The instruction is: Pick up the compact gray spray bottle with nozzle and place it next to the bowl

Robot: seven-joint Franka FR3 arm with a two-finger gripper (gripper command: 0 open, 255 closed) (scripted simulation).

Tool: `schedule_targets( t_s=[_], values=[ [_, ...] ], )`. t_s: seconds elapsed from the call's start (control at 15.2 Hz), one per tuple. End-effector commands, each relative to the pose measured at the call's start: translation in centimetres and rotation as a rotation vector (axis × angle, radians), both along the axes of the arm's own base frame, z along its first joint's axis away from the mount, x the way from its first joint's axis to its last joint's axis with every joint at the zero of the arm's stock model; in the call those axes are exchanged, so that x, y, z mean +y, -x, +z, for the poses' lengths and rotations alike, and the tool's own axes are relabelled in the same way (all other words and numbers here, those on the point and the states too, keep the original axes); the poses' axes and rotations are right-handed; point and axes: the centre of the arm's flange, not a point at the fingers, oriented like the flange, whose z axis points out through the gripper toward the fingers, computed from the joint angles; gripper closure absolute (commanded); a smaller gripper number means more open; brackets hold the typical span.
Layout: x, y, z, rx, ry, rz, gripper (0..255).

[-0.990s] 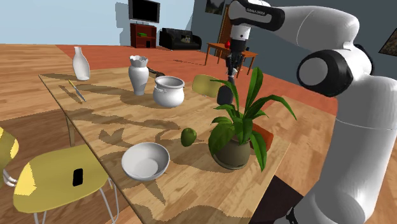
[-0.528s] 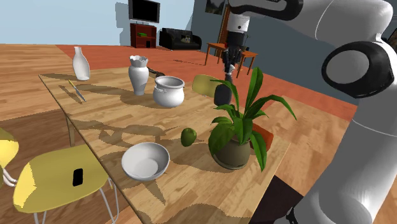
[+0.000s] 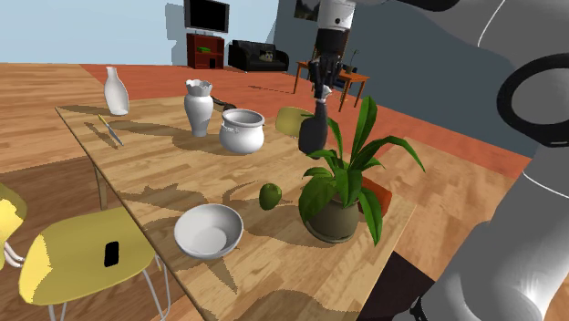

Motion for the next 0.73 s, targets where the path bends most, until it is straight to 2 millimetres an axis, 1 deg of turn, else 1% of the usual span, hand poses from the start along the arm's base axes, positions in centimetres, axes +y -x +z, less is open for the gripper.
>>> schedule_targets(
  t_s=[0.0, 0.66],
  values=[
    [2.5, 0.9, 1.0, 0.000, 0.000, -0.001, 255],
    [14.3, 4.8, 5.5, 0.000, 0.000, -0.001, 255]
  ],
)
